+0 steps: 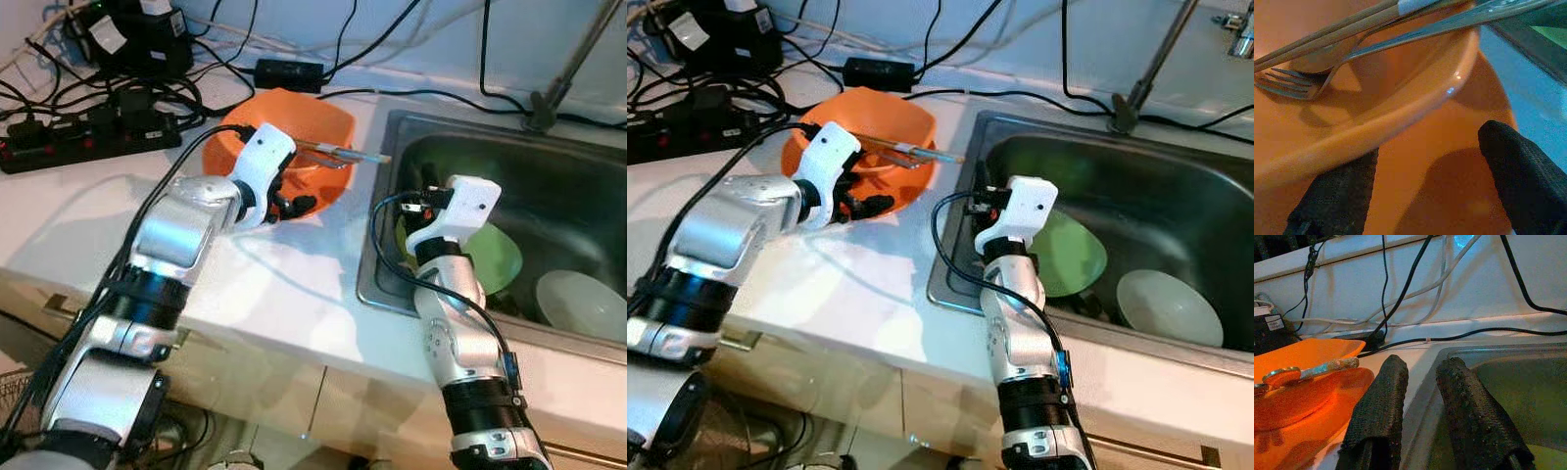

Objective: Kitchen organization

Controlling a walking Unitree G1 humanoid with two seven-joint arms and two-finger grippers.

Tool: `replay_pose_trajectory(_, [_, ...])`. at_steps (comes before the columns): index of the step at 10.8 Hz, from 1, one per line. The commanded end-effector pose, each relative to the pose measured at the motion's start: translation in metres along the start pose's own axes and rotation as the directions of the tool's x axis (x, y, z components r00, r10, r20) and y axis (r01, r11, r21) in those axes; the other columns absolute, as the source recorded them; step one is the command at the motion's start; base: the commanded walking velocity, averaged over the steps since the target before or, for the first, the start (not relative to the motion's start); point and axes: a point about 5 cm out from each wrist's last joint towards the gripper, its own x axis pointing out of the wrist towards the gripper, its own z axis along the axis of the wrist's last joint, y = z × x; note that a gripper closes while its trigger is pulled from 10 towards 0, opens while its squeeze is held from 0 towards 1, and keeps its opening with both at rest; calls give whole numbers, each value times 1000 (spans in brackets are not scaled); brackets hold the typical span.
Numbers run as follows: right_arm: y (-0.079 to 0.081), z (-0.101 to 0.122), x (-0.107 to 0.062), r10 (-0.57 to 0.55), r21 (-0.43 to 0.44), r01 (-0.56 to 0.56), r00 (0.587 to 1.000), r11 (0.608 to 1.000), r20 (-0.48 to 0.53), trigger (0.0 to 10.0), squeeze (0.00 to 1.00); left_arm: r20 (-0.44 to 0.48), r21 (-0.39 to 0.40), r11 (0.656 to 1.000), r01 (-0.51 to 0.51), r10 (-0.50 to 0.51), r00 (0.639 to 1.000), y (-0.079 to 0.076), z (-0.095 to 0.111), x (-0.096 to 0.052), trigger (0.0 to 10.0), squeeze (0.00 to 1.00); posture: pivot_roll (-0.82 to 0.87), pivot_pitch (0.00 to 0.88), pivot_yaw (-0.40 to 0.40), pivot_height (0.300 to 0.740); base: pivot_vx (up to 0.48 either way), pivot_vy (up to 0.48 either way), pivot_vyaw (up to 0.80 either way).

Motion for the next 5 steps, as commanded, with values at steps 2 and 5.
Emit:
replay_pose_trajectory(2, [-8,-10,-4,-25,-7,24,998,1000,-49,10000,0,-22,-19,999,45,-45,999,-12,-4,-12,10000,0,112,84,-32,740,0,0,0])
replay_pose_trajectory(5, [-10,-10,-2,-24,-11,24,999,1000,-49,10000,0,-74,-110,994,8,-16,997,-20,-22,-26,10000,0,125,82,-42,740,0,0,0])
